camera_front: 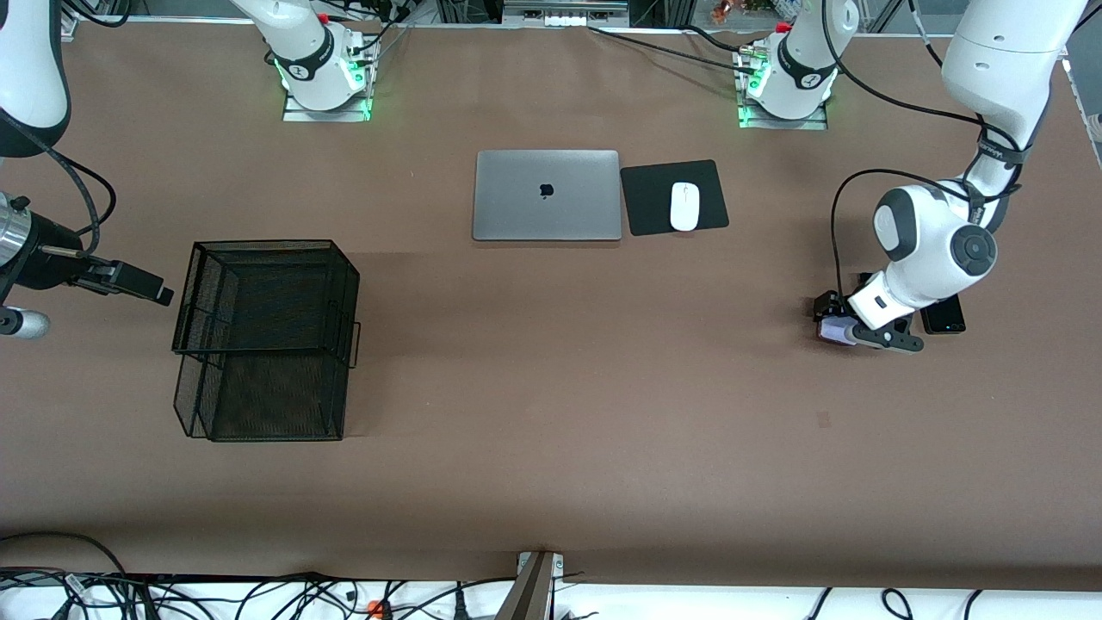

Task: Place phones with both arms
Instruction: 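Lift the white phone upright with the left gripper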

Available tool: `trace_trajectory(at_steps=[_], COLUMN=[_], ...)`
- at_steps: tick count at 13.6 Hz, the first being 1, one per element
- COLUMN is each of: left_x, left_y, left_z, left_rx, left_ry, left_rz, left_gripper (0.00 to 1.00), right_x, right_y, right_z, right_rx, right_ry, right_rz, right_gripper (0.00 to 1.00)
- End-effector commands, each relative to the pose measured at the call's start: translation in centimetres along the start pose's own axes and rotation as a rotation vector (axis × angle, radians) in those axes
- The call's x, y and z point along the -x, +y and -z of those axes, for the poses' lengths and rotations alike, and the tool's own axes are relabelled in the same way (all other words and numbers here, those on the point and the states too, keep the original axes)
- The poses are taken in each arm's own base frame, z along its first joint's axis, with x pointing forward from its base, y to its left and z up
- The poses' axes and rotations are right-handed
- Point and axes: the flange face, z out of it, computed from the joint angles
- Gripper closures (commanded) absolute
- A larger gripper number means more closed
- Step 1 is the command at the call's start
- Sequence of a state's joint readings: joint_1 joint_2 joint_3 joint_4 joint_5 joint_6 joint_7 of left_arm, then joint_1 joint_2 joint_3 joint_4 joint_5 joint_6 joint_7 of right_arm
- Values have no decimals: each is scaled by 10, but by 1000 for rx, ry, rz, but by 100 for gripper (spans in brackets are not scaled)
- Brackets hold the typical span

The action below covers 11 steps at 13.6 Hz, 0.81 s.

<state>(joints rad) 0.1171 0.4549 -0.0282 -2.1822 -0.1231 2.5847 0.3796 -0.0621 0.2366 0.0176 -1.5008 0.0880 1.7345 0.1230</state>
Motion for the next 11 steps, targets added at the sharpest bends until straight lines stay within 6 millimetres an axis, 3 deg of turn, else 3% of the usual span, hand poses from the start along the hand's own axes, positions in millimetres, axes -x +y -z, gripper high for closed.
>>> trace_trajectory(at_steps=[1,4,6,8,11], left_x=[-14,-24,-43,-66,-89], left_y=[0,-2,6,39,102], left_z=[20,35,55,72,81], left_rx=[9,21,26,18,6], left_ry=[-20,-43,-58,-50,-23], left_rz=[6,11,48,95,175], left_gripper=[100,100,100,100,100], right_x=[3,3,3,3,3], right_y=[1,1,1,1,1], right_z=[5,5,5,5,5], right_rx=[4,5,4,5,5], right_ry=[-4,-4,-4,-4,-4], right_rz=[3,3,5,5,5], right_gripper=[0,0,0,0,0])
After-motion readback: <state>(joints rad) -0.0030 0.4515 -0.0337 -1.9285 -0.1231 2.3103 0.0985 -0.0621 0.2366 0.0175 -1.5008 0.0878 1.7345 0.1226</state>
